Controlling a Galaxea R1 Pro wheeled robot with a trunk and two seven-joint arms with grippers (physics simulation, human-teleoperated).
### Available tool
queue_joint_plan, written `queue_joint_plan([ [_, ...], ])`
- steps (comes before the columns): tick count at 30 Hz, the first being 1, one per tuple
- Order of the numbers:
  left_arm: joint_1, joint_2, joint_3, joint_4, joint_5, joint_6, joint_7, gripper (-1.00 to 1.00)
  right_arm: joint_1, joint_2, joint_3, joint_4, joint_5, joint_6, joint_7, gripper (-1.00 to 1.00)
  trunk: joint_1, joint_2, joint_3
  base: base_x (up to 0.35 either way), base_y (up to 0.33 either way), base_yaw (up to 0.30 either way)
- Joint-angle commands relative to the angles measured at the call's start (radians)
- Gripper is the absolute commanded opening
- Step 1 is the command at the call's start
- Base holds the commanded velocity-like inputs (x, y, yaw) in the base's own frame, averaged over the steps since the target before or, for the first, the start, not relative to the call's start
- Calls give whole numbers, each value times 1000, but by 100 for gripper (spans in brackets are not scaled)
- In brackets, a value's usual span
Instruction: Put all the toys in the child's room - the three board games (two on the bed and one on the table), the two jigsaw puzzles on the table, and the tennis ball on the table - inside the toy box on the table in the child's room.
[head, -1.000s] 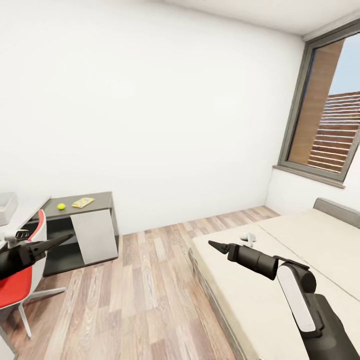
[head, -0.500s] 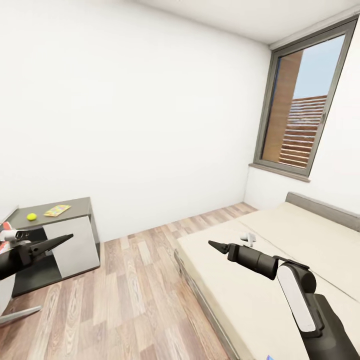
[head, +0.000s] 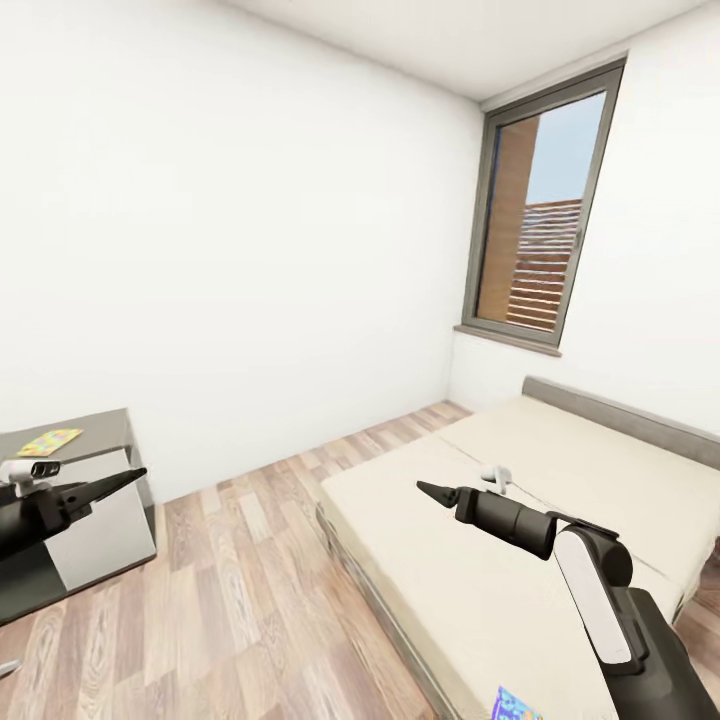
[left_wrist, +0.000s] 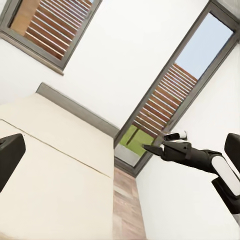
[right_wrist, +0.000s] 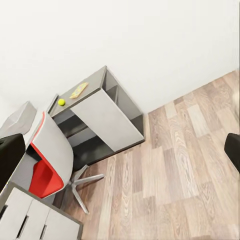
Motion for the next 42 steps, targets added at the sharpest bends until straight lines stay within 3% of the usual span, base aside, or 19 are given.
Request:
queue_joint_plan([
  [1, 0, 0, 1, 0, -1, 11, -5, 100, -1, 0, -2, 0, 2, 5, 5, 100, 0, -1, 0, 0, 49, -277],
  [42, 0, 0, 13, 0, -4, 11, -5, 100, -1, 0, -4, 13, 1, 5, 5, 100, 0, -1, 23, 0, 85, -277],
])
